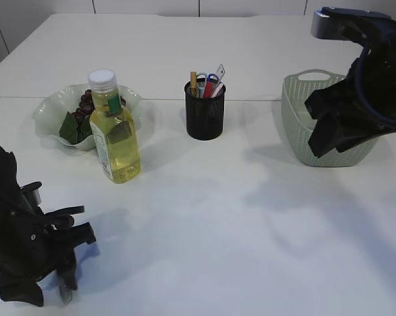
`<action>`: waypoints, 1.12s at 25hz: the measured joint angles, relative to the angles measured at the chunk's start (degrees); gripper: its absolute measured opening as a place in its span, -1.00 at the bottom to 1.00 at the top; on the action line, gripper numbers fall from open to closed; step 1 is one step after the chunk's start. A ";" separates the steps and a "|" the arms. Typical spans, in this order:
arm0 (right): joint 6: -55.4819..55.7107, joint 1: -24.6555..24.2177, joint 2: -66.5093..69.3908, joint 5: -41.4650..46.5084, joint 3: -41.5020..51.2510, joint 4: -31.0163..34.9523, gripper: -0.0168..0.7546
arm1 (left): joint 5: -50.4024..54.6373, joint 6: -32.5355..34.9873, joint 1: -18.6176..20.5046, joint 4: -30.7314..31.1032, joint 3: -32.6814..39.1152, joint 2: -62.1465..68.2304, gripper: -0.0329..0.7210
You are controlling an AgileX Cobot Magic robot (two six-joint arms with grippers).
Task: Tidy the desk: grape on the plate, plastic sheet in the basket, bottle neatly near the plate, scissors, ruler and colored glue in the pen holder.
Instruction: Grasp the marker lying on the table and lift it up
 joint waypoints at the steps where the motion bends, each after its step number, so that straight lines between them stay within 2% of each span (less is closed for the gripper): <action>1: 0.00 0.00 0.00 0.00 0.00 0.00 -0.14 | 0.10 0.00 0.00 0.00 0.00 -0.07 0.06; 8: -0.19 0.02 0.00 0.00 0.00 0.00 -0.15 | 0.10 -0.11 0.00 0.00 0.00 0.16 -0.42; 12: -0.23 0.02 0.00 0.00 0.00 0.00 -0.14 | 0.10 -0.11 0.00 0.00 -0.09 0.16 -0.62; 17: -0.33 0.02 0.00 0.00 0.00 0.00 -0.15 | 0.20 -0.11 0.00 0.00 -0.13 0.16 -0.69; 28: -0.33 0.02 0.00 0.03 0.00 0.00 -0.15 | 0.41 1.38 0.00 0.00 -0.22 0.16 -0.70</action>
